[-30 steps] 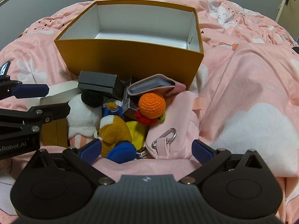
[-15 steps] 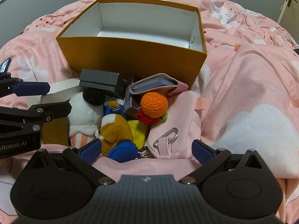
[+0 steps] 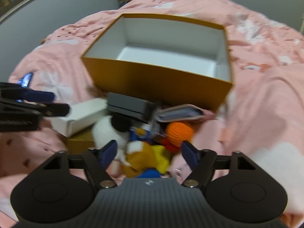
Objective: Organize objects
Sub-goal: 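Grasp the white rectangular box with the left gripper while the right gripper grasps the gold cube box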
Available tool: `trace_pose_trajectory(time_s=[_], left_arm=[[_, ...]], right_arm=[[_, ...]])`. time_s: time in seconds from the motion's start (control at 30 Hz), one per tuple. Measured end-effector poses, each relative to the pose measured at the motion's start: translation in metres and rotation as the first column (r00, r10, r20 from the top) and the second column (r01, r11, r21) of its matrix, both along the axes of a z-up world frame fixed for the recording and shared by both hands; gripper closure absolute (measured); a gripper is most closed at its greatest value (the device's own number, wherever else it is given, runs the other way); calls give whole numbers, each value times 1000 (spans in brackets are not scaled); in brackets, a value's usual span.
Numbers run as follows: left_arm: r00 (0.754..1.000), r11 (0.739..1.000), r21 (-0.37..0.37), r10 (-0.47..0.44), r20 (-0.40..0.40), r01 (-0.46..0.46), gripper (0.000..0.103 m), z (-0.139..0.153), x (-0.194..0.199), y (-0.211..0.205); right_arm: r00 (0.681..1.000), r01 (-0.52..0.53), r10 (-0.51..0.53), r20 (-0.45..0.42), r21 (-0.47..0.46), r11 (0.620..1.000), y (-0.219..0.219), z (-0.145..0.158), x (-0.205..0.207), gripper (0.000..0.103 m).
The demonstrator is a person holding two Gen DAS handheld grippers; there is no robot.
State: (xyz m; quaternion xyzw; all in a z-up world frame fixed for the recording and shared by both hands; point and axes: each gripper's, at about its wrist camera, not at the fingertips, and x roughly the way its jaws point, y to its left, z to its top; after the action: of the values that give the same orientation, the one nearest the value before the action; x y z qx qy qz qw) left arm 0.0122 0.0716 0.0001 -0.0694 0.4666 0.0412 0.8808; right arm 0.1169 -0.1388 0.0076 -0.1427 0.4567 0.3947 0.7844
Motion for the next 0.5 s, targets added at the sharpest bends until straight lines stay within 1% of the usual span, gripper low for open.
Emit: trace_pose_trajectory(time_s=[0.1, 0.17, 0.23, 0.3, 0.43, 0.5], left_arm=[[999, 998, -56, 5, -47, -8, 39, -6, 11, 11], [997, 996, -84, 0, -75, -6, 36, -11, 18, 15], [993, 996, -88, 9, -115, -19, 36, -18, 26, 15], [990, 994, -102, 23, -139, -38, 36, -24, 32, 18], [981, 989, -138, 31, -191, -58, 34, -30, 45, 23], [977, 990, -131, 20, -212, -49, 34, -32, 54, 23]], right_arm=[[998, -30, 31, -63, 12, 999, 18, -4, 8, 44], [994, -60, 62, -87, 16, 998, 32, -8, 10, 44], [993, -90, 90, -82, 6, 996, 43, -11, 8, 48], [991, -118, 117, -69, -10, 993, 53, -14, 7, 54], [988, -140, 137, -74, -28, 990, 63, -23, 11, 58], [987, -139, 136, -86, -35, 990, 66, -27, 15, 63]])
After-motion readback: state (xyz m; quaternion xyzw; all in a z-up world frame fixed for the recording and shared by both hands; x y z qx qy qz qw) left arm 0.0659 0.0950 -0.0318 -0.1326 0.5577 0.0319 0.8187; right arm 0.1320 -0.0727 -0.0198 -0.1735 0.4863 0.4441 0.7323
